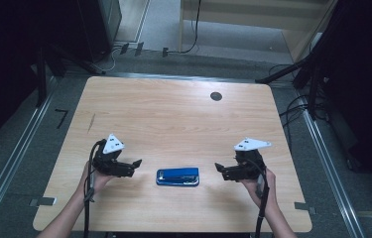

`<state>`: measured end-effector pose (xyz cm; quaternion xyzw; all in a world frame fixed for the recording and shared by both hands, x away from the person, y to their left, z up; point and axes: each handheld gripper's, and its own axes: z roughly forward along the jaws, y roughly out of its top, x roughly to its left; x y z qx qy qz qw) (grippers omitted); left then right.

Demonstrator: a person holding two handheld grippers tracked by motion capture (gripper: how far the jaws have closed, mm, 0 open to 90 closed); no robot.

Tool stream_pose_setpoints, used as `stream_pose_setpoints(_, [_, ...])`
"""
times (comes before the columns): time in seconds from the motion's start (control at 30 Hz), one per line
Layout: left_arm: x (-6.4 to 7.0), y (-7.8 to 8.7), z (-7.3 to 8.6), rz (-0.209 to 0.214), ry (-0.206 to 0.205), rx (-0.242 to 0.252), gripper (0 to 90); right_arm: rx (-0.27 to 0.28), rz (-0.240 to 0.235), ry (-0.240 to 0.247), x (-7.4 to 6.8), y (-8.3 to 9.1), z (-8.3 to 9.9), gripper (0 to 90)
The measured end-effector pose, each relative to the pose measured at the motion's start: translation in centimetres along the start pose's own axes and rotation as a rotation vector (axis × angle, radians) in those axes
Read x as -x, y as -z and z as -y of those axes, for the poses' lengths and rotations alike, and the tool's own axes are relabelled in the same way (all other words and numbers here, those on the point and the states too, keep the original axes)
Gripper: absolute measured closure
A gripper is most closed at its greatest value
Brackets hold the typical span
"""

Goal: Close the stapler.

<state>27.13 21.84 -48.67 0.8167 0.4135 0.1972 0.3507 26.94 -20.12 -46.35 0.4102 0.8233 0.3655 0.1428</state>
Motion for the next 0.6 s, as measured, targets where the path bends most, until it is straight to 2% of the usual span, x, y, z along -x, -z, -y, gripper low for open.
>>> stream_pose_setpoints(0.03, [0.0, 0.0, 0.0, 0.0, 0.0, 0.0, 9.5, 0.0, 0.0, 0.0, 0.0, 0.0, 0.0, 8.4])
stream_pose_setpoints(0.07, [-0.6, 0.1, 0.2, -0.027, 0.018, -0.005, 9.5, 0.0, 0.019, -0.014, 0.8, 0.4, 0.5, 7.5])
stream_pose_setpoints(0.1, [-0.6, 0.1, 0.2, -0.027, 0.018, -0.005, 9.5, 0.0, 0.019, -0.014, 0.8, 0.4, 0.5, 7.5])
stream_pose_setpoints(0.17, [-1.0, 0.2, 0.4, -0.046, 0.036, -0.006, 9.6, -0.009, 0.065, -0.023, 1.7, 0.9, 1.1, 5.5])
stream_pose_setpoints(0.23, [-1.4, 0.1, 0.6, -0.057, 0.049, -0.009, 9.6, -0.014, 0.077, -0.039, 2.5, 1.1, 1.6, 4.1])
stream_pose_setpoints(0.33, [-1.8, 0.0, 0.8, -0.069, 0.051, -0.025, 9.7, -0.042, 0.117, -0.065, 3.8, 1.2, 2.8, 0.5])
stream_pose_setpoints(0.47, [-2.1, -0.4, 1.0, -0.093, 0.05, -0.038, 9.7, -0.078, 0.132, -0.076, 5.0, 0.7, 4.2, 0.0])
stream_pose_setpoints(0.53, [-2.4, -0.7, 1.2, -0.102, 0.055, -0.048, 9.6, -0.095, 0.133, -0.1, 5.7, 0.4, 5.0, 0.0])
stream_pose_setpoints(0.6, [-2.5, -0.9, 1.3, -0.11, 0.055, -0.056, 9.5, -0.101, 0.132, -0.102, 6.0, 0.4, 5.1, 0.0])
